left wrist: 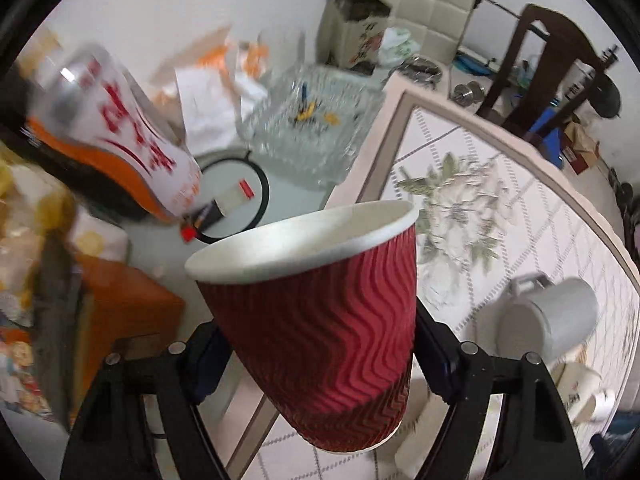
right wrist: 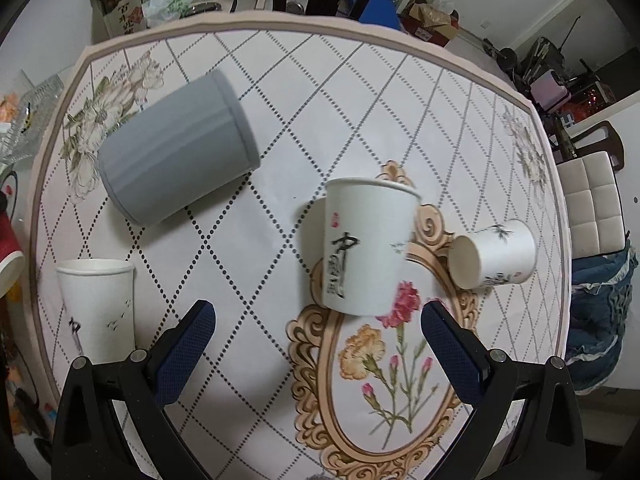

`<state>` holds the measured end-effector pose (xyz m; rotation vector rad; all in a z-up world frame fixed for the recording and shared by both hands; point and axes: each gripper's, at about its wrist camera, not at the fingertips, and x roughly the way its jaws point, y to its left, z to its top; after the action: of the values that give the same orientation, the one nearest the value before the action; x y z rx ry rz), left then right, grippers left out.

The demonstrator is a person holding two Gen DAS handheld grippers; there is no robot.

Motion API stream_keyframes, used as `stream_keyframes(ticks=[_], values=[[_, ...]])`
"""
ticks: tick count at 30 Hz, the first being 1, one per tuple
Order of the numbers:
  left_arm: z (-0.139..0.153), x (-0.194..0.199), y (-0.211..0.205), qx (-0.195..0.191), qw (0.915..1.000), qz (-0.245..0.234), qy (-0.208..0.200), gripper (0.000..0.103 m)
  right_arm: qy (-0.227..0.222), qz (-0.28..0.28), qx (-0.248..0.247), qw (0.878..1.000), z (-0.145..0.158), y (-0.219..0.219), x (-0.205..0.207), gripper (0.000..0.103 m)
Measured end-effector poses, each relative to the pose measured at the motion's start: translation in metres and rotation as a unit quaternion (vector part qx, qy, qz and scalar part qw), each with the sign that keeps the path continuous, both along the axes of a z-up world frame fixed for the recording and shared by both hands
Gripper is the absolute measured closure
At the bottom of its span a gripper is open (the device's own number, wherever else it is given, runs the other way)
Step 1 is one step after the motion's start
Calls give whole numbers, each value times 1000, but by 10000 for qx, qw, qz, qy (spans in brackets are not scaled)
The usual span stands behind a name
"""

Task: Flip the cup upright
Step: 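Carry the red cup over the table, rotating it mouth up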

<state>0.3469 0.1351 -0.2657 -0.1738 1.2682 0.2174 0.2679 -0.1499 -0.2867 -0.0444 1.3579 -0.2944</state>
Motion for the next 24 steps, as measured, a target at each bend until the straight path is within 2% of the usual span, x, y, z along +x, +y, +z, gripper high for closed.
stream_keyframes(ticks=[6,12,17,24], values=[[50,-40,-45,231,9984,-444,-249,25,-93,98,136,9998,22,-21,-30,0],[68,-103,-106,302,9955,-878,-197,25,-28,296,248,9992,27,-50,-75,0],[57,-156,-165,318,9907,-1322,34,25,106,248,335,9991,13,-89,-114,0],[2,-201,-242,135,9773,-1992,703,25,488,-89,369,9981,-26,-151,-155,0]])
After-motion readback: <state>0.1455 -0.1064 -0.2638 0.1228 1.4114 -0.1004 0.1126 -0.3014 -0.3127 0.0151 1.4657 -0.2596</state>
